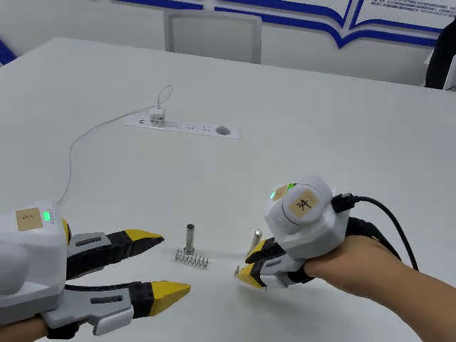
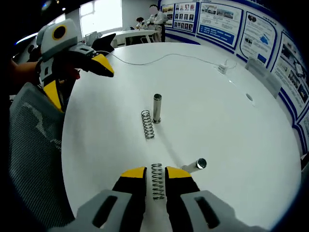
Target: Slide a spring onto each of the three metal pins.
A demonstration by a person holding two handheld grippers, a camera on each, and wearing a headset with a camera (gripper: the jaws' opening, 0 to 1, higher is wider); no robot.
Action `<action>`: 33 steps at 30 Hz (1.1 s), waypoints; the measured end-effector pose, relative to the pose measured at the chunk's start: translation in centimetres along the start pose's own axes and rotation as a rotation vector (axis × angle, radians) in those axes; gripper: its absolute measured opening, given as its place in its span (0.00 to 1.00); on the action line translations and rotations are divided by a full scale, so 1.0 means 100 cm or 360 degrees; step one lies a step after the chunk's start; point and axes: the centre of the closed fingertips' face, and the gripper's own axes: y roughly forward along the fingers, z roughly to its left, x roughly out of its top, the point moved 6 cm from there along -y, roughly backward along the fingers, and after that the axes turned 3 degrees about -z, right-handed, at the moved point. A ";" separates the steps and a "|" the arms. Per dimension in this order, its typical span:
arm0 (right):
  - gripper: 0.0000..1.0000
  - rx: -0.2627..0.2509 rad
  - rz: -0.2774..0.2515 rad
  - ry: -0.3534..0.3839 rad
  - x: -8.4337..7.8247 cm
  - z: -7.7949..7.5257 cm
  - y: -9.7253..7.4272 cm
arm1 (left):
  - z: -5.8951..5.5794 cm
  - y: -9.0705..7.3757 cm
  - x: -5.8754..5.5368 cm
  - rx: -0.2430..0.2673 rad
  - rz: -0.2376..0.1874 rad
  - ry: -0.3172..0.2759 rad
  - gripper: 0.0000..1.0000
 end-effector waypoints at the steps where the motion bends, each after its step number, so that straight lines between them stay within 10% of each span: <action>1: 0.16 0.0004 0.0010 -0.0005 0.000 0.000 0.002 | 0.000 0.000 0.000 0.0001 0.0000 -0.0001 0.49; 33: 0.12 0.0041 0.0101 0.0039 -0.001 0.000 0.009 | 0.001 0.001 -0.005 -0.0009 0.0004 -0.0020 0.47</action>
